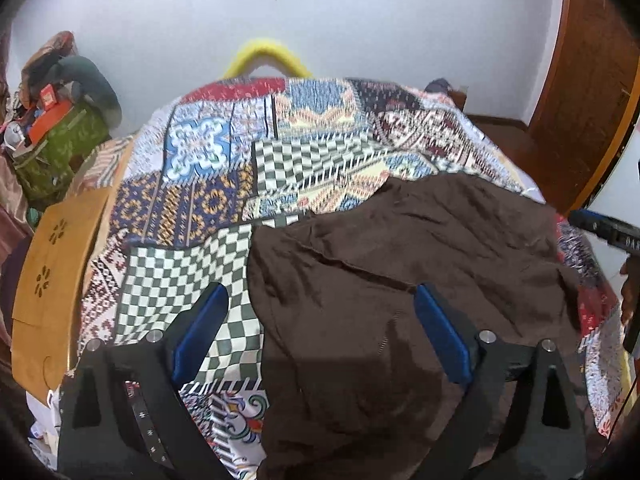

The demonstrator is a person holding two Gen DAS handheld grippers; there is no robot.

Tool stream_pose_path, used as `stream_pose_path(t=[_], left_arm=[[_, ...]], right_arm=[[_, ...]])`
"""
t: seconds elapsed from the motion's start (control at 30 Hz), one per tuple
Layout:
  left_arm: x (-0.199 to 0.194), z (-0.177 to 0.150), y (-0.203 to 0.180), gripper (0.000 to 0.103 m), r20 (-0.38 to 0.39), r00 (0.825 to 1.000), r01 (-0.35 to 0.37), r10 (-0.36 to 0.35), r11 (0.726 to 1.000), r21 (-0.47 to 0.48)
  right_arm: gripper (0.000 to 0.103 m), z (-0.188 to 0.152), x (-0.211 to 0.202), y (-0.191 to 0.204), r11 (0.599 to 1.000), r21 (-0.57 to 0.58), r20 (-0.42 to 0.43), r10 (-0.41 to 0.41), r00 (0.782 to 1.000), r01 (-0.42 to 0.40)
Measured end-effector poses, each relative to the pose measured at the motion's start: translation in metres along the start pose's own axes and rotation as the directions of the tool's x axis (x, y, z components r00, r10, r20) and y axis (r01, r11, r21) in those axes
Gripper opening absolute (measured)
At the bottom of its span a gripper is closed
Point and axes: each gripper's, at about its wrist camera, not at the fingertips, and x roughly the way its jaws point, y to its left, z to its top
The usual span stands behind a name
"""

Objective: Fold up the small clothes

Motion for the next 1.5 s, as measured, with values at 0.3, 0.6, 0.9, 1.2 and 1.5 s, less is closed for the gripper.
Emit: stream_pose_path(t=[0.3, 0.6, 0.9, 1.2, 1.5], left_arm=[[0.035, -0.012, 0.008, 0.094, -0.064, 0.997, 0.038, -0.039, 0.999, -0.019], [0.019, -0.016, 0.01, 0.094, -0.051, 0.999, 0.003, -0.003, 1.0, -0.011], [-0.014, -0.021, 0.007, 0.094, 0.008, 1.0, -0.005, 0.005, 1.0, 0.02], [-0.026, -0.029, 0.02, 0.094, 0.011, 1.0, -0.017, 0.017, 1.0, -0.012], [-0.035, -0.034, 0.03, 0.094, -0.007, 0.998, -0.06, 0.06, 0.998, -0.02]], right_arm=[[0.033, 0.009, 0.037, -0.007, 0.999, 0.0, -0.043, -0.054, 0.998, 0.054], [0.005, 0.014, 0.011, 0.009, 0.997, -0.058, 0.015, -0.051, 0.999, 0.052], [0.004, 0.052, -0.037, 0.071, 0.988, -0.15, 0.116, 0.065, 0.991, -0.047], [0.004, 0.045, -0.002, 0.163, 0.945, -0.256, 0.01, 0.212, 0.977, -0.202], [0.007, 0.01, 0.055, 0.194, 0.928, -0.195, -0.178, 0.283, 0.942, -0.316]])
